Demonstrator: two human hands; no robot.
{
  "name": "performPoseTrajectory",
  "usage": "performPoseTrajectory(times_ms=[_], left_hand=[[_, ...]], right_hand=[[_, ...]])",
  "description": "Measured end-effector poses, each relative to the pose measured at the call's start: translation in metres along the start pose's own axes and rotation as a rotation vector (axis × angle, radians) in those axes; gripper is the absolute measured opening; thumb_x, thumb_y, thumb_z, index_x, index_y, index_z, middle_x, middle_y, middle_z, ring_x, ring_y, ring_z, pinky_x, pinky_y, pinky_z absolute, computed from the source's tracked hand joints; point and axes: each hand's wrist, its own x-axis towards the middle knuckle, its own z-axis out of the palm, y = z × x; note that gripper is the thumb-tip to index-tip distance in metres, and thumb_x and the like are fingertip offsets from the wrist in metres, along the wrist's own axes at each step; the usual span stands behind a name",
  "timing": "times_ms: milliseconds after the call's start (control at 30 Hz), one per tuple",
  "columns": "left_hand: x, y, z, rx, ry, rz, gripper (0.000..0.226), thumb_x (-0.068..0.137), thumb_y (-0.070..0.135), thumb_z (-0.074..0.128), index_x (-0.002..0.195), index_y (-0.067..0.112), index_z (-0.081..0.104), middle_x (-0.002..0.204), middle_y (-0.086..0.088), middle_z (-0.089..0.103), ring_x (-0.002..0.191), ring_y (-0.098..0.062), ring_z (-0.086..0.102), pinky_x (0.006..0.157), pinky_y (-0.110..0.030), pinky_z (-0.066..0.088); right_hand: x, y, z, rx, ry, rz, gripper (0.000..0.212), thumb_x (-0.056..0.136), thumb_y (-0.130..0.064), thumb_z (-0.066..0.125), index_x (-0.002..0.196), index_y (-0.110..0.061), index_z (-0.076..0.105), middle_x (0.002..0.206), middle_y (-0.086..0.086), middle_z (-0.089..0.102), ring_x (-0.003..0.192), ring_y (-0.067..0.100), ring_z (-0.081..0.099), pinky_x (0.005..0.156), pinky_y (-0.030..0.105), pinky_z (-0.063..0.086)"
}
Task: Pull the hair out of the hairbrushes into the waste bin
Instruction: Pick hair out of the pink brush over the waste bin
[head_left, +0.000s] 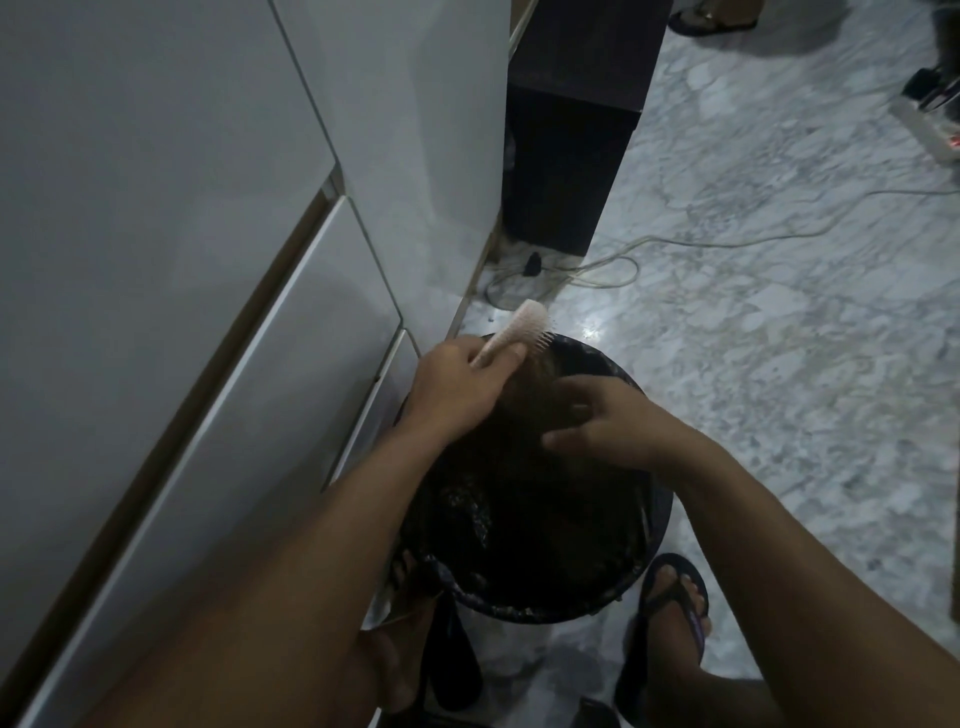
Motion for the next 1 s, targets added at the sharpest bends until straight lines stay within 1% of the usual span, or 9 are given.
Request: performPoseTrajectory(times_ms=[100, 233, 300, 400, 667, 767, 833, 900, 1000], left_hand=[[-0.002, 0.001, 0.003, -0.002, -0.033, 0.044, 0.038, 0.082, 0.057, 0.062, 0.078, 0.020, 0.070, 0.064, 0.000, 0.065, 0.059, -0.023, 0.063, 0.062, -0.047, 0.058], [0.000, 0.000, 0.003, -0.035, 0.004, 0.038, 0.042, 0.079, 0.058, 0.066, 0.067, 0.018, 0.065, 0.055, 0.003, 0.059, 0.053, -0.022, 0.059, 0.056, -0.043, 0.054], [0.003, -0.002, 0.000, -0.039, 0.071, 0.014, 0.048, 0.080, 0.057, 0.067, 0.061, 0.014, 0.059, 0.050, 0.001, 0.054, 0.051, -0.024, 0.058, 0.053, -0.040, 0.051], [0.006, -0.005, -0.007, -0.026, 0.132, -0.013, 0.053, 0.083, 0.057, 0.065, 0.053, 0.014, 0.055, 0.045, 0.000, 0.052, 0.047, -0.025, 0.057, 0.054, -0.038, 0.051], [0.011, -0.012, -0.016, 0.006, 0.253, -0.070, 0.063, 0.078, 0.065, 0.063, 0.059, 0.005, 0.061, 0.054, -0.015, 0.061, 0.051, -0.033, 0.064, 0.057, -0.049, 0.056], [0.011, -0.011, -0.015, -0.005, 0.257, -0.062, 0.064, 0.076, 0.066, 0.061, 0.056, 0.006, 0.058, 0.053, -0.016, 0.061, 0.050, -0.033, 0.064, 0.056, -0.049, 0.056], [0.010, -0.010, -0.014, -0.011, 0.208, -0.057, 0.063, 0.075, 0.067, 0.062, 0.057, 0.007, 0.060, 0.054, -0.014, 0.061, 0.051, -0.032, 0.063, 0.057, -0.048, 0.056], [0.007, -0.007, -0.011, -0.010, 0.144, -0.046, 0.057, 0.078, 0.064, 0.064, 0.053, 0.013, 0.057, 0.050, -0.007, 0.058, 0.051, -0.031, 0.062, 0.057, -0.044, 0.056], [0.001, -0.001, -0.005, 0.025, 0.091, -0.003, 0.051, 0.081, 0.061, 0.065, 0.054, 0.019, 0.057, 0.051, 0.000, 0.056, 0.052, -0.028, 0.061, 0.058, -0.040, 0.053]], right_hand=[[-0.001, -0.010, 0.005, 0.380, -0.042, -0.092, 0.042, 0.079, -0.005, 0.074, 0.119, -0.014, 0.065, 0.110, -0.001, 0.074, 0.104, 0.015, 0.069, 0.090, 0.032, 0.055], [0.000, -0.010, 0.009, 0.283, -0.004, -0.081, 0.014, 0.089, -0.014, 0.065, 0.101, -0.012, 0.072, 0.083, 0.002, 0.075, 0.078, 0.018, 0.072, 0.075, 0.029, 0.055], [-0.001, -0.008, 0.007, 0.288, -0.041, -0.077, 0.021, 0.096, -0.019, 0.054, 0.086, -0.011, 0.071, 0.063, 0.000, 0.062, 0.064, 0.019, 0.059, 0.069, 0.031, 0.048], [-0.004, -0.009, -0.001, 0.323, -0.130, -0.104, 0.031, 0.102, -0.019, 0.043, 0.077, -0.010, 0.060, 0.057, 0.002, 0.042, 0.057, 0.015, 0.051, 0.075, 0.041, 0.050], [-0.013, -0.011, -0.016, 0.184, -0.266, -0.097, 0.032, 0.101, -0.016, 0.044, 0.073, -0.009, 0.055, 0.060, 0.006, 0.033, 0.054, 0.014, 0.034, 0.058, 0.022, 0.039], [-0.015, -0.004, -0.024, 0.127, -0.267, -0.069, 0.031, 0.100, -0.018, 0.047, 0.075, -0.009, 0.063, 0.061, 0.005, 0.046, 0.057, 0.018, 0.041, 0.060, 0.026, 0.040], [-0.013, 0.002, -0.024, 0.032, -0.188, -0.044, 0.023, 0.097, -0.020, 0.053, 0.086, -0.015, 0.073, 0.078, 0.000, 0.067, 0.074, 0.018, 0.062, 0.075, 0.034, 0.052], [-0.009, 0.005, -0.019, -0.015, -0.008, -0.054, 0.017, 0.091, -0.019, 0.064, 0.105, -0.021, 0.073, 0.105, -0.003, 0.071, 0.100, 0.016, 0.066, 0.091, 0.036, 0.054], [-0.004, -0.002, -0.008, 0.170, 0.241, -0.119, 0.045, 0.075, -0.020, 0.081, 0.116, -0.017, 0.064, 0.114, 0.000, 0.068, 0.105, 0.014, 0.066, 0.089, 0.035, 0.056]])
